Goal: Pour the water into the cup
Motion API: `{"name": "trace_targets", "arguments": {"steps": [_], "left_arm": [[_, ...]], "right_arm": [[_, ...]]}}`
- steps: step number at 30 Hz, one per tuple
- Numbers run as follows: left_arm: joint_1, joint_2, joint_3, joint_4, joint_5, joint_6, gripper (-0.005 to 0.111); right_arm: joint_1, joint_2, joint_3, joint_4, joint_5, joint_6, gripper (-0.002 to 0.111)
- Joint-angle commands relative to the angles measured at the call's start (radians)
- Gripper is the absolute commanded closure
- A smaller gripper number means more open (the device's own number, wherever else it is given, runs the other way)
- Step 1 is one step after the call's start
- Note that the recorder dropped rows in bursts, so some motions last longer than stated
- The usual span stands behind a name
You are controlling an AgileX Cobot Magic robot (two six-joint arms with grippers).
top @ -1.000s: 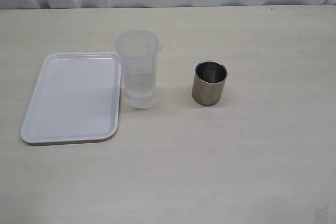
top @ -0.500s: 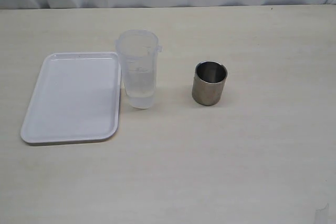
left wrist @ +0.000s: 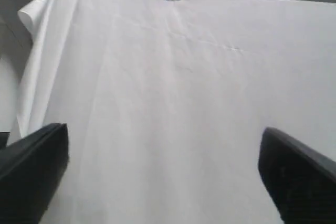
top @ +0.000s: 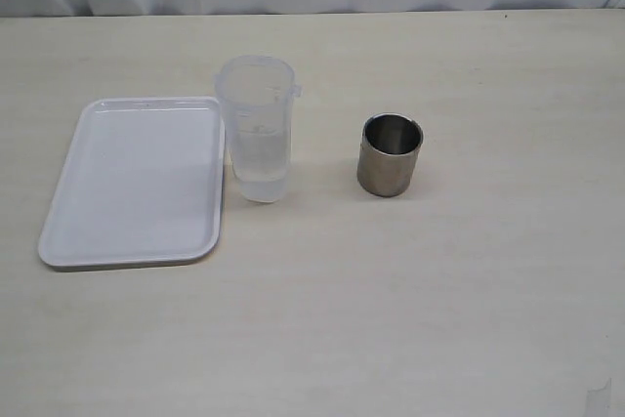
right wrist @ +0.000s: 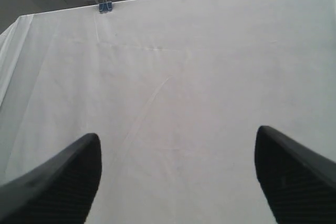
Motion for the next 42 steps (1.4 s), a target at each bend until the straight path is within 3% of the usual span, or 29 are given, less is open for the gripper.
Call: {"name": "trace_targets", "arguments": {"steps": [1,14,22,31,36,42], "left_arm": [[-0.007,0.122,-0.006,0.132,-0.101,-0.081,0.002],[-0.007,0.621,-0.006,0.484,-0.285,-0.207,0.002],[-0.007,0.969,-0.019,0.540,-0.491,-0.136,0.002],[-0.007,1.283,-0.160,0.640,-0.558,-0.102,0.002],[-0.007,1.452,-0.253,0.780,-0.558,-0.081,0.002],[-0.057,1.611,-0.364,0.792,-0.558,-0.021,0.002]], "right_arm": [[0.000,0.031,0.003,0.002,-0.015,0.005,0.032],[0.000,0.225,-0.016,-0.003,-0.013,0.005,0.032],[0.000,0.241,-0.016,-0.005,-0.012,0.005,0.032],[0.000,0.241,-0.016,-0.032,-0.012,0.005,0.032],[0.000,0.241,-0.016,-0.032,-0.012,0.005,0.032],[0.000,0.241,-0.016,-0.032,-0.010,0.005,0.032]]}}
